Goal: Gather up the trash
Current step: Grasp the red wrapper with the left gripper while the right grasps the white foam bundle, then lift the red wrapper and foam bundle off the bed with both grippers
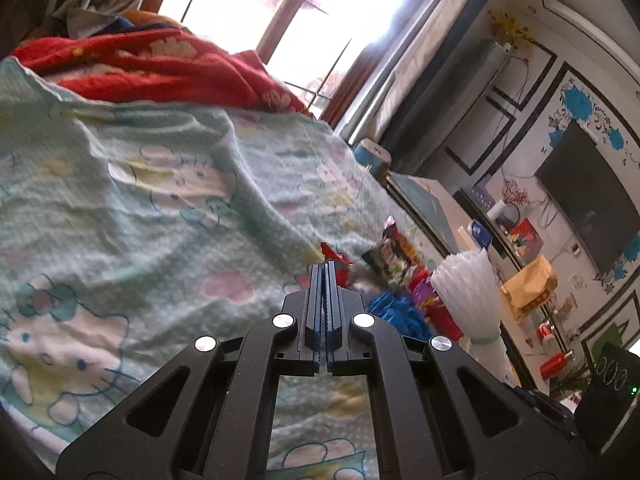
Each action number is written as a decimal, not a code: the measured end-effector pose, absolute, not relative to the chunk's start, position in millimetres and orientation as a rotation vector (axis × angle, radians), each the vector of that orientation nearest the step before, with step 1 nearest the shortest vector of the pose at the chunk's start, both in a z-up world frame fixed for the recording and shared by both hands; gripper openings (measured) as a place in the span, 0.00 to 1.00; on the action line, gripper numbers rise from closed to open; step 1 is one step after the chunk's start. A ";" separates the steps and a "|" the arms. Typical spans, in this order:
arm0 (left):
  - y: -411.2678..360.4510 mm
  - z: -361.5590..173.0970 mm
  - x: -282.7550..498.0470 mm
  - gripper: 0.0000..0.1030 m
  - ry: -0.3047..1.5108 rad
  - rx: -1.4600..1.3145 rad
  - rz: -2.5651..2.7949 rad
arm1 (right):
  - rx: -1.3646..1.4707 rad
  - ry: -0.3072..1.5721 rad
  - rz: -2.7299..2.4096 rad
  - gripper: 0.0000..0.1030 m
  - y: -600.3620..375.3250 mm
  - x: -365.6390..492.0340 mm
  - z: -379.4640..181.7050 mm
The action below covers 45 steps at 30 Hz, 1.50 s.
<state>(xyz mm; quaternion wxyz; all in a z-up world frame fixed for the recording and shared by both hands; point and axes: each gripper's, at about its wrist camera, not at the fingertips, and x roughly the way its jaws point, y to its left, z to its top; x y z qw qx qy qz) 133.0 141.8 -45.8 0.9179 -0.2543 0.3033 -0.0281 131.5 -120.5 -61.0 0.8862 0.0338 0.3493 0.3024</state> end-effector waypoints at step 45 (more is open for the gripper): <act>2.5 16.6 97.2 0.00 0.553 -0.409 -0.484 | 0.170 0.587 0.437 0.14 -212.8 118.8 -15.3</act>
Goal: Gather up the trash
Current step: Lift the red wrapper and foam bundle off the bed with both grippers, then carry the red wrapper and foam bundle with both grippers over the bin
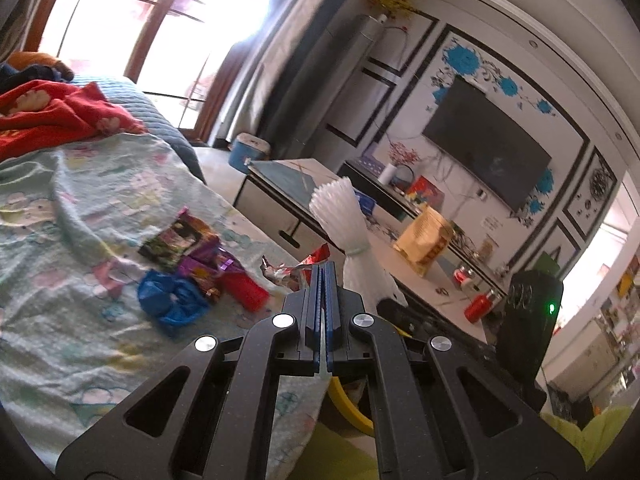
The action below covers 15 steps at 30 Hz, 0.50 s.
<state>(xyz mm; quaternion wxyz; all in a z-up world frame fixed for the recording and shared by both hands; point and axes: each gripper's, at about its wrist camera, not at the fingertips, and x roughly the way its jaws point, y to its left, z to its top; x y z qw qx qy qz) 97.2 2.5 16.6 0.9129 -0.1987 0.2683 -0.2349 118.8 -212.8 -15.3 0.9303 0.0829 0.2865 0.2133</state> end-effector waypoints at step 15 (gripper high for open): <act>-53.5 3.3 93.2 0.00 0.609 -0.327 -0.593 | 0.175 0.608 0.337 0.14 -256.4 113.6 -24.2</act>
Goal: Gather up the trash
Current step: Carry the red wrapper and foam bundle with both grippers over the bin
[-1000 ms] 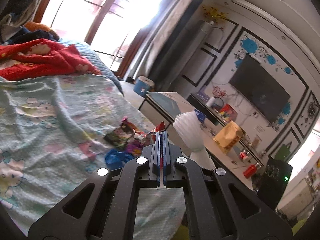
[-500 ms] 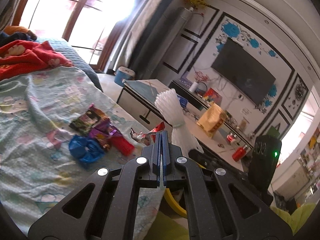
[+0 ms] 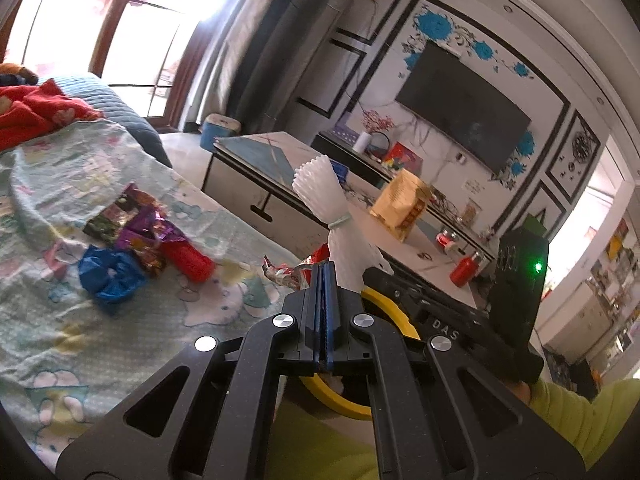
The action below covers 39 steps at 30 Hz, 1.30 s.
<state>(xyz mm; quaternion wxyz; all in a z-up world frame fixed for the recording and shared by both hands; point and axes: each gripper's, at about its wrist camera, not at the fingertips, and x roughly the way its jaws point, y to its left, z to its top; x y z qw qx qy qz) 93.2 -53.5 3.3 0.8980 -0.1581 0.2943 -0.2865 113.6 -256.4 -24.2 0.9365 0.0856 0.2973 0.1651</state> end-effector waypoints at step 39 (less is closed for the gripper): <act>-178.1 -67.4 88.9 0.00 0.805 -0.140 -0.808 | 0.259 0.740 0.052 0.14 -382.4 87.6 -85.2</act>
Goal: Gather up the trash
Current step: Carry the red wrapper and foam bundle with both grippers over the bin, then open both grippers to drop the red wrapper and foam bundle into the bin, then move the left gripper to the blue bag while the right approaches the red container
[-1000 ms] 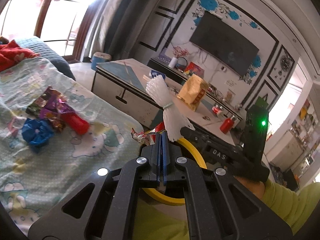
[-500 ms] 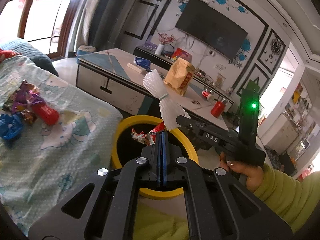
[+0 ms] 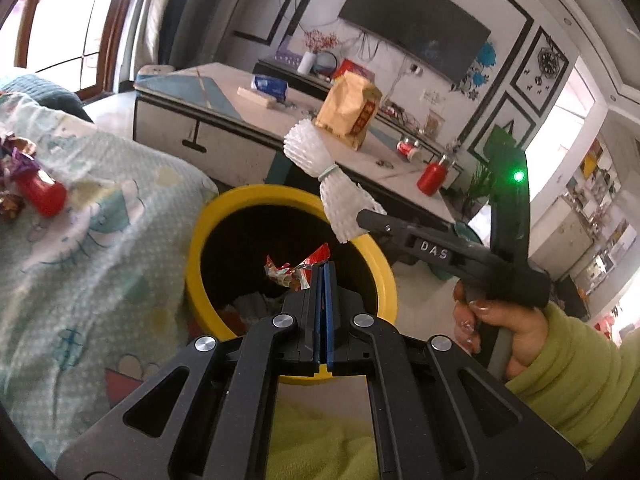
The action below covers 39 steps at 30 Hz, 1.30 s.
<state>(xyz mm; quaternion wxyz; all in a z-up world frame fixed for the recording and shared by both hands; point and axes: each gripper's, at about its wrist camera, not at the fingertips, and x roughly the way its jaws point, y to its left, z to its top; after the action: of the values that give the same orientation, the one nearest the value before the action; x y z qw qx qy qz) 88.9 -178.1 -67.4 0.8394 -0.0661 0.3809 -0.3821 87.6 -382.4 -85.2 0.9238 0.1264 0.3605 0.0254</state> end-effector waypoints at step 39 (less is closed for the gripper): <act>-144.6 -45.6 93.0 0.85 0.686 -0.130 -0.595 | 0.277 0.686 0.054 0.50 -379.7 74.4 -75.7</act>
<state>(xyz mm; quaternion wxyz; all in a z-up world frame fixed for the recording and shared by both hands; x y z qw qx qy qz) 93.0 -144.6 -45.6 0.8966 -0.0630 0.3312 -0.2870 74.4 -379.7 -75.7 0.9320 0.1353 0.3351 0.0265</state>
